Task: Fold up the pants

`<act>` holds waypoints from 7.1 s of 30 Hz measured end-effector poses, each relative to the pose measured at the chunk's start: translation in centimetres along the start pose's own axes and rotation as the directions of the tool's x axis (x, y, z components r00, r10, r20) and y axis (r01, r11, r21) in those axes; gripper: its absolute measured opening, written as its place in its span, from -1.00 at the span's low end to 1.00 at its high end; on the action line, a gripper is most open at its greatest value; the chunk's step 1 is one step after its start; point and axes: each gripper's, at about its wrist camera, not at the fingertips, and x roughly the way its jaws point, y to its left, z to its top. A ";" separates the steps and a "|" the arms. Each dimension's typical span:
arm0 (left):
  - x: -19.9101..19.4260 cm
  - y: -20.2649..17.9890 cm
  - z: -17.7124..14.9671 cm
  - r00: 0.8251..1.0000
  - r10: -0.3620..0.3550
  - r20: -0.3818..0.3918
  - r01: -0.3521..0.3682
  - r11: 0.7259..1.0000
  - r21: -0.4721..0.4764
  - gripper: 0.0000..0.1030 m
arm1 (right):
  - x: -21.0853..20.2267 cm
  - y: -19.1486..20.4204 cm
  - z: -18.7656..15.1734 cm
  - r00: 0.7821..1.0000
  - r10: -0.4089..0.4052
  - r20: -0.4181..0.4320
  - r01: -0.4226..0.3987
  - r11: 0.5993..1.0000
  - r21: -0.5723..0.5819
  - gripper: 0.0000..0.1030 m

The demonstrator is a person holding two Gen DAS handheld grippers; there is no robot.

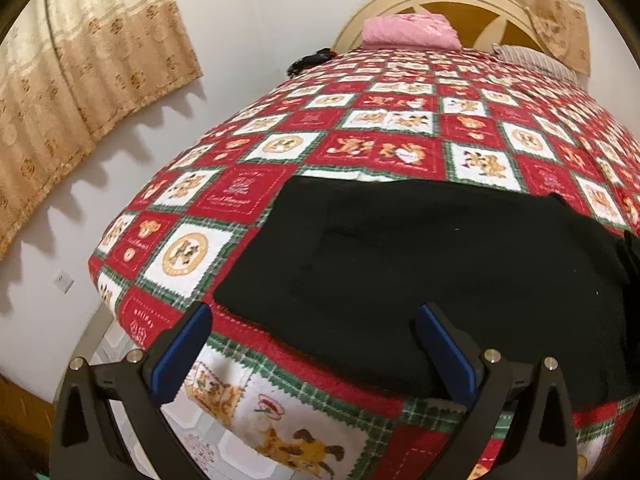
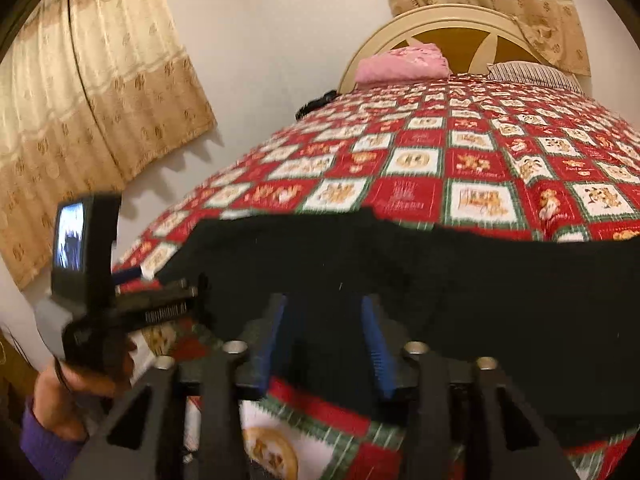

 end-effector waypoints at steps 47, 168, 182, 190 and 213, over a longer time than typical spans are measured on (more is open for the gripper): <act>3.3 6.0 -0.2 0.927 -0.344 0.151 0.375 0.821 -0.430 -0.61 | -2.0 -2.9 -0.7 0.995 -0.080 0.065 0.072 0.989 0.128 -0.02; -7.7 -17.5 -1.9 0.939 -0.341 0.048 0.300 0.879 0.371 1.00 | -10.3 -16.3 -2.5 0.953 -0.301 -0.033 0.294 0.897 0.331 -0.20; -7.5 -16.9 -1.5 0.936 -0.350 0.033 0.319 0.885 0.340 1.00 | -8.7 -17.4 -0.6 0.958 -0.286 -0.022 0.276 0.896 0.348 -0.58; -8.1 -14.7 0.4 0.942 -0.327 0.073 0.299 0.918 0.260 1.00 | -12.1 -15.0 3.1 0.949 -0.285 0.138 0.269 0.955 0.124 -0.64; -6.3 -13.9 -1.9 0.919 -0.389 -0.064 0.393 0.893 0.220 1.00 | -19.6 -19.6 -3.2 0.844 -0.480 0.238 0.444 0.876 0.191 0.27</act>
